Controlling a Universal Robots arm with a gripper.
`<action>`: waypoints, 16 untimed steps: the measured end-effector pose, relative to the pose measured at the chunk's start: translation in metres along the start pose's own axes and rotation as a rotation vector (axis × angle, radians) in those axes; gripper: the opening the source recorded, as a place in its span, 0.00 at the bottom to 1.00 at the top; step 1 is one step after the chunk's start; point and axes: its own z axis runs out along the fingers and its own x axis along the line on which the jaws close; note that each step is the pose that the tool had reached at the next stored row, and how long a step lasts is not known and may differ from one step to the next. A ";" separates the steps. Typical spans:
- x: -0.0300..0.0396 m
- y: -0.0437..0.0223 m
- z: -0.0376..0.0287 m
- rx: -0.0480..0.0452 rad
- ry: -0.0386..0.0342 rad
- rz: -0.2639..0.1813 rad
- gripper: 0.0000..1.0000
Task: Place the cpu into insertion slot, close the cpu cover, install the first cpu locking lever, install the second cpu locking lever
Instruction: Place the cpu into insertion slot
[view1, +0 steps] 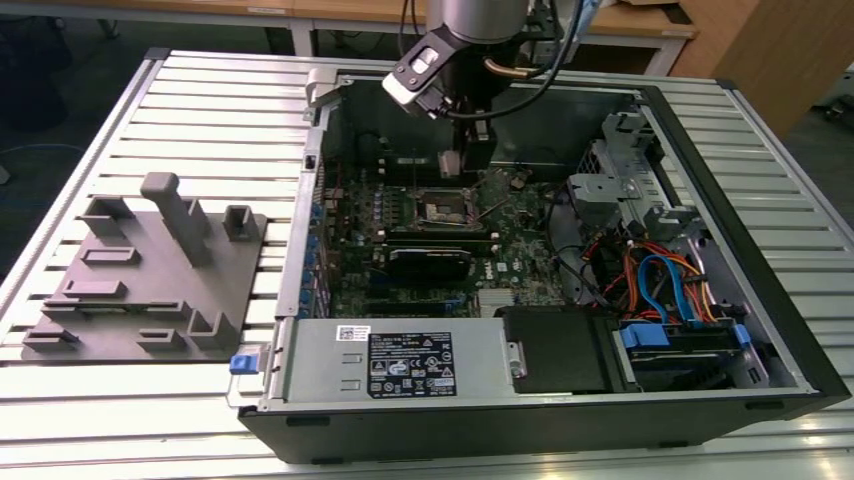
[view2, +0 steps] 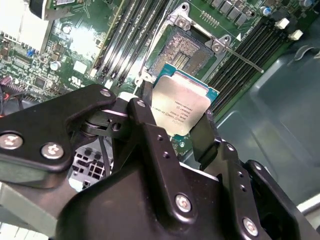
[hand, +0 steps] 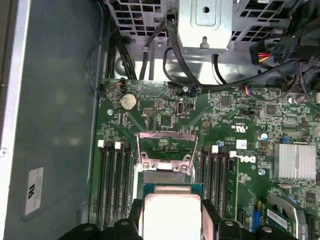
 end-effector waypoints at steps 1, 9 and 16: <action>0.0000 -0.0001 0.0018 0.0000 0.0000 0.000 0.54; -0.0002 -0.0005 0.0092 0.0000 -0.0001 0.003 0.54; -0.0002 -0.0005 0.0094 -0.0001 -0.0001 0.003 0.54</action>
